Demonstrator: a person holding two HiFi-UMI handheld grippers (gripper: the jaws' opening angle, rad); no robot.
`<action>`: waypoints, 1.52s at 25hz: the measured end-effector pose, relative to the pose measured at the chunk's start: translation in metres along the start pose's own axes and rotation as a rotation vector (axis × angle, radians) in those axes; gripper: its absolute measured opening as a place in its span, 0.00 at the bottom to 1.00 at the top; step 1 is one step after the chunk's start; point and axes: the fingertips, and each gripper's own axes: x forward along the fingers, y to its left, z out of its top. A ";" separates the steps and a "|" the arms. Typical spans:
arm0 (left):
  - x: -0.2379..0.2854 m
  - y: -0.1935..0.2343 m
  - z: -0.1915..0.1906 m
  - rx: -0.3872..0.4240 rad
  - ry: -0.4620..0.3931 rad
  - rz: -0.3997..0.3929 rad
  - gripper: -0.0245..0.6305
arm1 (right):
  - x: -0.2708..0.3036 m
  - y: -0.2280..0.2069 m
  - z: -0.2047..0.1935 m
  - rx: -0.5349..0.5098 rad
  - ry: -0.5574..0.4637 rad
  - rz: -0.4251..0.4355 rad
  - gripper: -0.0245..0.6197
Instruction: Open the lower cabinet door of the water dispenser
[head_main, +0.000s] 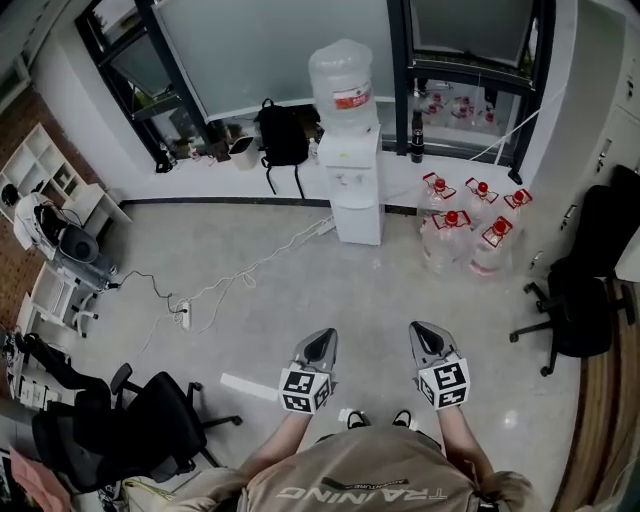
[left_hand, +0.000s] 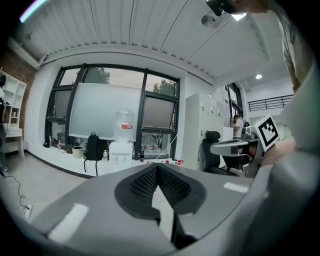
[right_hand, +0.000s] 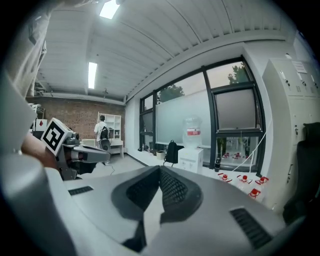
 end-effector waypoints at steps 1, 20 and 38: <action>-0.002 0.002 -0.003 -0.003 0.008 -0.001 0.04 | 0.001 0.003 -0.002 0.002 0.007 0.002 0.05; 0.015 0.060 -0.012 -0.017 0.021 -0.074 0.04 | 0.049 0.022 -0.008 0.013 0.070 -0.063 0.05; 0.147 0.050 0.039 0.004 0.006 -0.027 0.04 | 0.130 -0.092 0.012 -0.004 -0.022 0.069 0.05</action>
